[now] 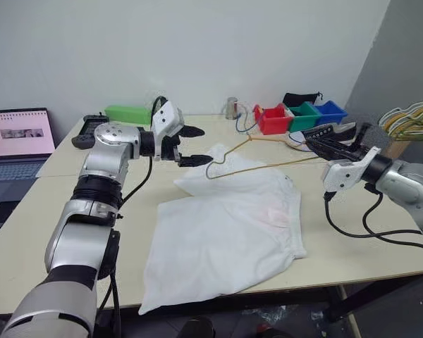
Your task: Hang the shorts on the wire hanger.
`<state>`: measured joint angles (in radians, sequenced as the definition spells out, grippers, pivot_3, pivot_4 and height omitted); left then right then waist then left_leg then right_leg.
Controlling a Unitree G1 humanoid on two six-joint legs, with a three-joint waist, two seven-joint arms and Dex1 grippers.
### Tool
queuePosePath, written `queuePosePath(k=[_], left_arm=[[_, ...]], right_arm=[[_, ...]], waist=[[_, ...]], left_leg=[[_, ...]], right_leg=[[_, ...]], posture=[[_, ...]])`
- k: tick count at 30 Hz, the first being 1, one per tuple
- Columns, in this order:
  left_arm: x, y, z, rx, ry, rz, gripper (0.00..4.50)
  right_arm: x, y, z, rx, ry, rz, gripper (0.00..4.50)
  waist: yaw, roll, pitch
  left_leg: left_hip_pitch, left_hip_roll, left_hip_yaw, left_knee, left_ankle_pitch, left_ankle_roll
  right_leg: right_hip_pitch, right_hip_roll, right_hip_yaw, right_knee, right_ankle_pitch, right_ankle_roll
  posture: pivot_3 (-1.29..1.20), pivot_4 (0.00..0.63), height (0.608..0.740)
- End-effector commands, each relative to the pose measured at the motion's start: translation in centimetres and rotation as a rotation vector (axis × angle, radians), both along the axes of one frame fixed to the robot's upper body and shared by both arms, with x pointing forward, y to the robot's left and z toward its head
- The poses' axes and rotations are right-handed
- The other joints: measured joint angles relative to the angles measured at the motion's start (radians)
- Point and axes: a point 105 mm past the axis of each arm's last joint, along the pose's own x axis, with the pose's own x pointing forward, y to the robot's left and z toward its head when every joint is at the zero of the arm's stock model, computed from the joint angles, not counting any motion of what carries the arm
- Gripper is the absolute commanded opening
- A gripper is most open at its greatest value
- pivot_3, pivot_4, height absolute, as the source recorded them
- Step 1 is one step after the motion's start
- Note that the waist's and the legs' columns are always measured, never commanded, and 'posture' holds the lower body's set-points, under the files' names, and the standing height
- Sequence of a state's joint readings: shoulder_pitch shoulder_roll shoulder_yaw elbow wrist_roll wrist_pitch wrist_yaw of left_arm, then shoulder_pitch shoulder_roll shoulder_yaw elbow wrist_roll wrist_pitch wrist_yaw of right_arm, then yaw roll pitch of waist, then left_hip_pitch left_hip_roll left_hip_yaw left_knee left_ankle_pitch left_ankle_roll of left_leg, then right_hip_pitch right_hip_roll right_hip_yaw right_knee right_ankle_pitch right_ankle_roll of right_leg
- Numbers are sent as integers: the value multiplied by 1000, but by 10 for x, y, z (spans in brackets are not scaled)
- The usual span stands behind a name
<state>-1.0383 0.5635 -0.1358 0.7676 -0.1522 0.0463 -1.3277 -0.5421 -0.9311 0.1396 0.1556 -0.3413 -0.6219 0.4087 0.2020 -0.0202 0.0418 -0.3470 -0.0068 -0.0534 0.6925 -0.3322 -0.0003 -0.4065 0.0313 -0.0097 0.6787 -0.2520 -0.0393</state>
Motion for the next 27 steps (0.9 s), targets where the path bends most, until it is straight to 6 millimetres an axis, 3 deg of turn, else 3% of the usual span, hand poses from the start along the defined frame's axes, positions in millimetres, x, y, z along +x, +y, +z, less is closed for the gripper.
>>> queuePosePath(k=[1,9,12,14,27], left_arm=[[-10,-5,-4,87,28,-111,4500],[-14,-13,-23,122,54,-159,4500],[-15,-14,-26,130,62,-158,4071],[-16,-12,-31,146,72,-162,3458],[-16,-11,-32,153,69,-157,922]], right_arm=[[-6,17,27,-4,-118,60,65],[-12,27,38,4,-172,101,65],[-15,29,40,11,-178,108,0],[-15,30,40,13,-179,110,0],[-14,25,39,23,-181,92,0]], waist=[[0,0,0],[-4,0,0],[-8,0,0],[-10,0,0],[-13,0,0]], left_leg=[[0,0,0,0,0,0],[0,0,-1,0,0,0],[0,0,-1,0,0,0],[0,0,0,0,0,0],[0,0,0,0,0,0]], right_leg=[[0,0,0,0,0,0],[0,-1,0,0,0,0],[0,-1,0,0,0,0],[0,-1,0,1,0,0],[0,-1,0,1,0,-1]], posture=[[307,0,740],[287,0,740],[287,0,740],[284,0,740],[289,0,740]])
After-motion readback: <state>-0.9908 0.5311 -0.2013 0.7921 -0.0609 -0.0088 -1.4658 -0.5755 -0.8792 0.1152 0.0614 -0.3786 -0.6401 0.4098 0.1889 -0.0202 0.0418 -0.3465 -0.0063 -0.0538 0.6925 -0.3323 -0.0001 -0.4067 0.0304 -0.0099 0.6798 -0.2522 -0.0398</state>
